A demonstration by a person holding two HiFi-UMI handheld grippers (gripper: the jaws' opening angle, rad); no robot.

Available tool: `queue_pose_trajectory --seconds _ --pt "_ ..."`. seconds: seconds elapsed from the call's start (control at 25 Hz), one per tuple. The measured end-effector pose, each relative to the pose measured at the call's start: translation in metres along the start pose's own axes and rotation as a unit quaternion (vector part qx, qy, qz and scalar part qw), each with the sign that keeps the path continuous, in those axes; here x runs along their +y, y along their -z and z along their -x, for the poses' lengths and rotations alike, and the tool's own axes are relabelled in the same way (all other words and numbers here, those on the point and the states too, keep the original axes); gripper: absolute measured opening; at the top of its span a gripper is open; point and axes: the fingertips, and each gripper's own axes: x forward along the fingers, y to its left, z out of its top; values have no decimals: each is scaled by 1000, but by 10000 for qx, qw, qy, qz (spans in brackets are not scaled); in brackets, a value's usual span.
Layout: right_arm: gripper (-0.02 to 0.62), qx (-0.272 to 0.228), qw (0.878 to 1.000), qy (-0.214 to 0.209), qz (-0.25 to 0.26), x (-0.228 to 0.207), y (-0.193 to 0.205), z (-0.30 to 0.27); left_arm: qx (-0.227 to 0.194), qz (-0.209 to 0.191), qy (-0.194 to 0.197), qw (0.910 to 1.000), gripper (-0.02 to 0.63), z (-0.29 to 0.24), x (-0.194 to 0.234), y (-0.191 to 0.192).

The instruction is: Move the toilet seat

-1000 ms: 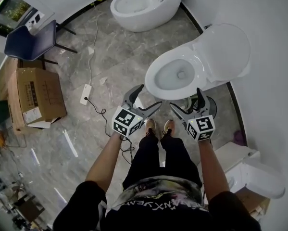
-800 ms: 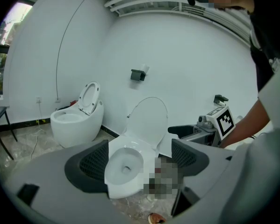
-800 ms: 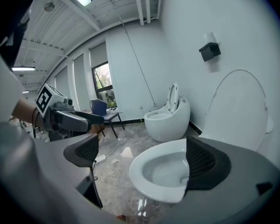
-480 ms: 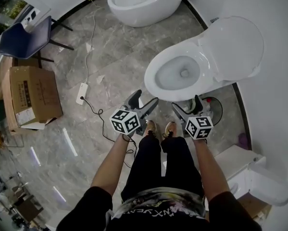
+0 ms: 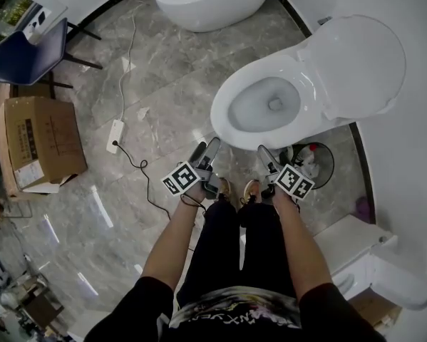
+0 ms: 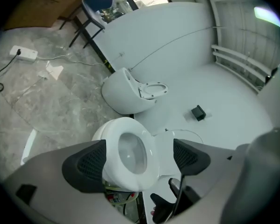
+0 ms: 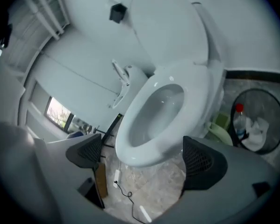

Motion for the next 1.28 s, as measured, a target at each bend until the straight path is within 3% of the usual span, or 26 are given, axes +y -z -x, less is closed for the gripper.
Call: queue_pose_trajectory --seconds 0.08,0.28,0.64,0.76,0.96,1.12,1.28 --pt "532 8 9988 112 -475 -10 5 -8 -23 206 -104 9997 440 -5 17 7" --pt "526 394 9951 105 -906 -23 30 -24 65 503 -154 9986 440 -18 39 29" --pt "497 -227 9686 -142 -2471 -42 26 -46 160 623 -227 9977 440 -46 59 42" --pt "456 -320 9650 -206 -2595 -43 25 -52 284 650 -243 9972 439 -53 60 52" --pt "434 -314 9630 -80 -2676 -41 20 -59 379 1017 -195 9939 439 -67 53 63" --pt "331 -140 9631 177 -2682 -52 28 -63 448 1108 -362 9922 430 -75 57 68" --pt "311 -100 9570 293 -2884 -60 35 -71 486 1178 -622 9899 317 -76 70 70"
